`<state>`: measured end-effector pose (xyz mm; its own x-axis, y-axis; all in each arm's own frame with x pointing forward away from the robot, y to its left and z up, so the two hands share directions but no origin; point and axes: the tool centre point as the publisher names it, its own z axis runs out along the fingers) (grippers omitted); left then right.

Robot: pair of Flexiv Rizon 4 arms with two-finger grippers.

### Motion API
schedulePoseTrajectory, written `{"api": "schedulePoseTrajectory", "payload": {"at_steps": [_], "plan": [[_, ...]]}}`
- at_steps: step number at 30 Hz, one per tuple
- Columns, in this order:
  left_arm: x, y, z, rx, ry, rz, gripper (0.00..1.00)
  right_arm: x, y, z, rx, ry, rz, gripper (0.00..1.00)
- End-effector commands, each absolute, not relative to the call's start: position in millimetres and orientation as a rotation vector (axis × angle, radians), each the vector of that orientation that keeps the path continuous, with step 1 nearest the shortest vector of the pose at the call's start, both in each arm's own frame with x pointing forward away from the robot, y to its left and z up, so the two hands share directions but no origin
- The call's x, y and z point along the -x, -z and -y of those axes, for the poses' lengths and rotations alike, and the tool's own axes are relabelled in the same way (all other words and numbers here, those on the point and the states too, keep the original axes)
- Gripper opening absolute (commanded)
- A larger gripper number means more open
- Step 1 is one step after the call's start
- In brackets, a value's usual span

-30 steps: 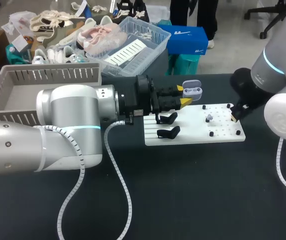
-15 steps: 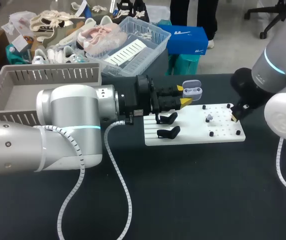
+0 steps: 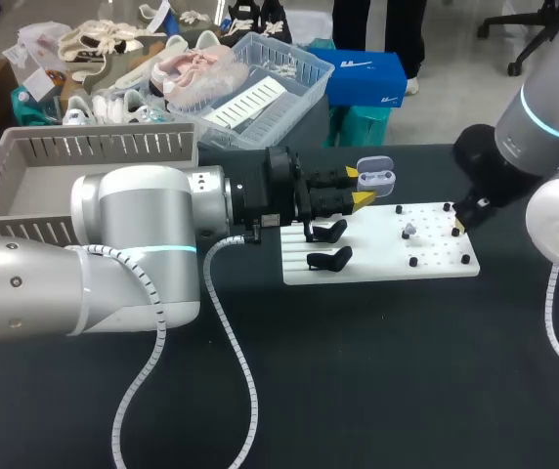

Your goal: Pick up each earbud case from the left stands, insert the matching earbuds, close the lid, and place the case in the box.

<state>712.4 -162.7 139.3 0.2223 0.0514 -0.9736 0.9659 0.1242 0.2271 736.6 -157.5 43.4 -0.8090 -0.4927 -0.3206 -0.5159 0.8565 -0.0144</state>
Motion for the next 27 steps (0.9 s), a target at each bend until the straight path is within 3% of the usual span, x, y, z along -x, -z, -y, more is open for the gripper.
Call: {"api": "schedulePoseTrajectory", "payload": {"at_steps": [1, 27], "plan": [[-712, -139, 163, -1.236, 0.928, -1.124, 0.00, -719, -56, 153, 0.751, -0.076, -2.702, 0.00], [-712, -139, 163, -1.236, 0.928, -1.124, 0.00, -711, -63, 142, 0.770, -0.118, -2.673, 0.00]]}}
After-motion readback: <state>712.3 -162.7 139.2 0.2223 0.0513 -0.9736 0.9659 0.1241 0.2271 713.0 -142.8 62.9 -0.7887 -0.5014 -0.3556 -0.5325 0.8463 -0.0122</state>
